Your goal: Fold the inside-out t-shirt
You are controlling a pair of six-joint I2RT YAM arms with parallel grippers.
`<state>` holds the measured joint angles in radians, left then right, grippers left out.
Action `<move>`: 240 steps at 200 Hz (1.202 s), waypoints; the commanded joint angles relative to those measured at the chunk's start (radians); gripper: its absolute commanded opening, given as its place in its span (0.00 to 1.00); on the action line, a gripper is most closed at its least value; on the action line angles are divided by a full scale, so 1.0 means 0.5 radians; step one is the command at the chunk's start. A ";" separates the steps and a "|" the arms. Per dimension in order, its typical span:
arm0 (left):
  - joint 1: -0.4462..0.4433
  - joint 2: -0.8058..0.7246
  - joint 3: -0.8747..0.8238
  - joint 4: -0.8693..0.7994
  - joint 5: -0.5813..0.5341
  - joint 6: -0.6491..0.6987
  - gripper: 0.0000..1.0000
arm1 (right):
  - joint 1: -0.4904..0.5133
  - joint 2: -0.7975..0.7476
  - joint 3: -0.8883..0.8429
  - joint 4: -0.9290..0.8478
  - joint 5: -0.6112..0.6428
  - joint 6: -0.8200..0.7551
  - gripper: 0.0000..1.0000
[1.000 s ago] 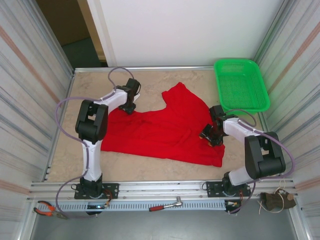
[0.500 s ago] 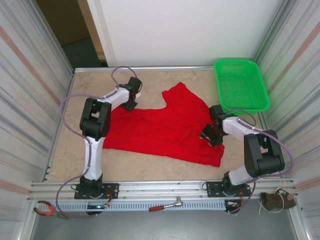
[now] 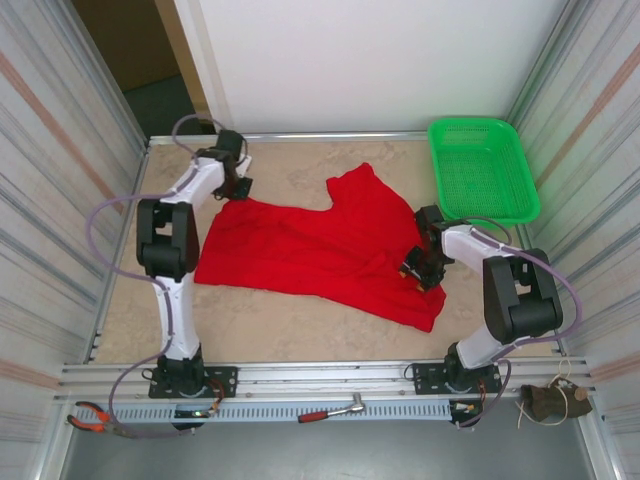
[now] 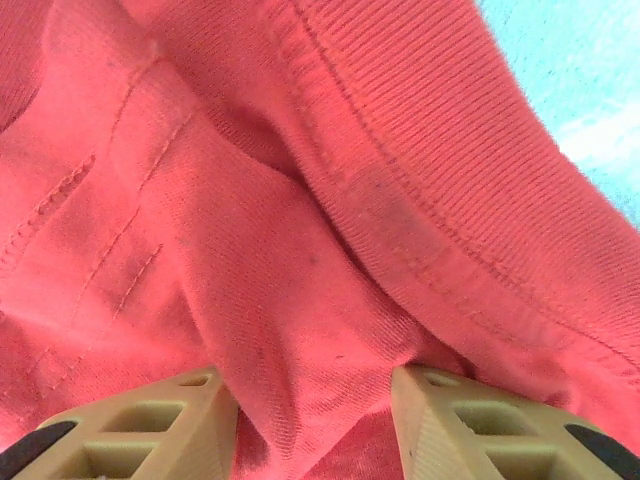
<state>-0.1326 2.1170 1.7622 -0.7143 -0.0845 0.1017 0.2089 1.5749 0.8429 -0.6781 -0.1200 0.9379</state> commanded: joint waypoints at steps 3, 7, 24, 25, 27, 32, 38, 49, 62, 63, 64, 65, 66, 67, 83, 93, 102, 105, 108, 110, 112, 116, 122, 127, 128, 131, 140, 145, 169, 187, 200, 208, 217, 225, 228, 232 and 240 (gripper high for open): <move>0.182 -0.198 -0.060 0.096 0.467 -0.343 0.00 | -0.015 0.103 -0.063 -0.174 0.263 0.051 0.44; 0.206 -0.209 -0.079 0.124 0.528 -0.381 0.00 | -0.013 0.103 -0.063 -0.174 0.265 0.052 0.44; 0.292 -0.230 -0.130 0.222 0.729 -0.518 0.00 | -0.007 0.111 -0.057 -0.184 0.274 0.060 0.44; 0.297 -0.229 -0.130 0.225 0.739 -0.526 0.00 | -0.007 0.111 -0.057 -0.185 0.275 0.060 0.44; 0.307 -0.228 -0.131 0.234 0.754 -0.540 0.00 | -0.004 0.114 -0.057 -0.187 0.276 0.062 0.44; 0.326 -0.223 -0.130 0.249 0.791 -0.569 0.00 | -0.001 0.114 -0.056 -0.192 0.282 0.066 0.43; 0.344 -0.214 -0.121 0.256 0.809 -0.593 0.00 | 0.000 0.114 -0.055 -0.195 0.286 0.072 0.43; 0.370 -0.190 -0.089 0.254 0.795 -0.628 0.13 | 0.002 0.112 -0.055 -0.202 0.294 0.087 0.43; 0.419 -0.167 -0.060 0.275 0.776 -0.701 0.22 | 0.002 0.116 -0.054 -0.208 0.298 0.096 0.43; 0.423 -0.165 -0.059 0.278 0.774 -0.708 0.23 | 0.002 0.117 -0.054 -0.208 0.298 0.098 0.43; 0.427 -0.164 -0.058 0.281 0.775 -0.715 0.24 | 0.002 0.116 -0.054 -0.207 0.298 0.099 0.43; 0.430 -0.162 -0.056 0.284 0.774 -0.721 0.25 | 0.002 0.117 -0.054 -0.206 0.298 0.100 0.43; 0.432 -0.159 -0.054 0.286 0.774 -0.728 0.26 | 0.003 0.116 -0.054 -0.207 0.298 0.100 0.43; 0.439 -0.158 -0.053 0.288 0.772 -0.731 0.27 | 0.003 0.115 -0.054 -0.208 0.300 0.100 0.43; 0.510 -0.134 -0.019 0.297 0.803 -0.834 0.39 | 0.003 0.122 -0.051 -0.212 0.301 0.100 0.43; 0.535 -0.148 -0.030 0.297 0.841 -0.870 0.40 | 0.003 0.126 -0.044 -0.210 0.296 0.086 0.43; 0.534 -0.193 -0.079 0.300 0.859 -0.876 0.41 | 0.003 0.131 -0.041 -0.208 0.292 0.069 0.43; 0.531 -0.216 -0.108 0.302 0.864 -0.880 0.41 | 0.003 0.129 -0.039 -0.208 0.292 0.063 0.43; 0.527 -0.243 -0.148 0.313 0.871 -0.888 0.42 | 0.003 0.130 -0.038 -0.204 0.288 0.056 0.42; 0.525 -0.263 -0.179 0.322 0.878 -0.895 0.43 | 0.005 0.129 -0.038 -0.200 0.286 0.048 0.42; 0.522 -0.286 -0.215 0.336 0.885 -0.906 0.44 | 0.005 0.129 -0.041 -0.195 0.282 0.042 0.42; 0.517 -0.337 -0.288 0.370 0.905 -0.930 0.45 | 0.004 0.125 -0.041 -0.187 0.275 0.026 0.42; 0.509 -0.423 -0.447 0.441 0.943 -0.980 0.46 | 0.005 0.126 -0.038 -0.173 0.260 -0.003 0.41; 0.499 -0.496 -0.584 0.511 0.969 -1.033 0.46 | 0.011 0.124 -0.033 -0.167 0.250 -0.030 0.41; 0.497 -0.512 -0.611 0.525 0.974 -1.043 0.46 | 0.013 0.122 -0.031 -0.166 0.250 -0.035 0.41; 0.493 -0.559 -0.691 0.564 0.992 -1.075 0.46 | 0.016 0.121 -0.024 -0.163 0.248 -0.055 0.40; 0.471 -0.687 -0.936 0.686 1.036 -1.160 0.48 | 0.031 0.115 -0.001 -0.156 0.237 -0.124 0.40; 0.456 -0.759 -1.052 0.743 1.046 -1.206 0.49 | 0.048 0.105 0.017 -0.162 0.236 -0.167 0.40; 0.355 -1.064 -1.555 0.949 0.985 -1.343 0.51 | 0.146 -0.006 0.196 -0.240 0.280 -0.364 0.41; 0.265 -1.207 -1.796 0.984 0.884 -1.411 0.53 | 0.179 -0.057 0.407 -0.311 0.276 -0.487 0.43; 0.226 -1.286 -1.944 1.008 0.777 -1.465 0.53 | 0.180 -0.040 0.581 -0.359 0.290 -0.551 0.44; 0.222 -1.329 -2.029 1.015 0.731 -1.510 0.53 | 0.177 -0.009 0.691 -0.372 0.302 -0.592 0.44; 0.221 -1.378 -2.122 1.027 0.668 -1.562 0.54 | 0.174 0.045 0.815 -0.390 0.317 -0.628 0.44; 0.222 -1.422 -2.191 1.022 0.606 -1.597 0.54 | 0.166 0.105 0.926 -0.399 0.294 -0.660 0.45; 0.225 -1.439 -2.212 1.012 0.587 -1.607 0.54 | 0.163 0.127 0.967 -0.403 0.286 -0.672 0.45; 0.228 -1.462 -2.236 1.000 0.565 -1.619 0.54 | 0.158 0.163 1.022 -0.409 0.276 -0.685 0.45; 0.233 -1.509 -2.278 0.969 0.534 -1.642 0.54 | 0.156 0.240 1.135 -0.418 0.266 -0.713 0.46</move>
<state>-0.0242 1.4368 0.6861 -0.2352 0.2882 -0.6365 0.2939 1.6058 1.2800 -0.8341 0.0036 0.6727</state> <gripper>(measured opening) 0.537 0.450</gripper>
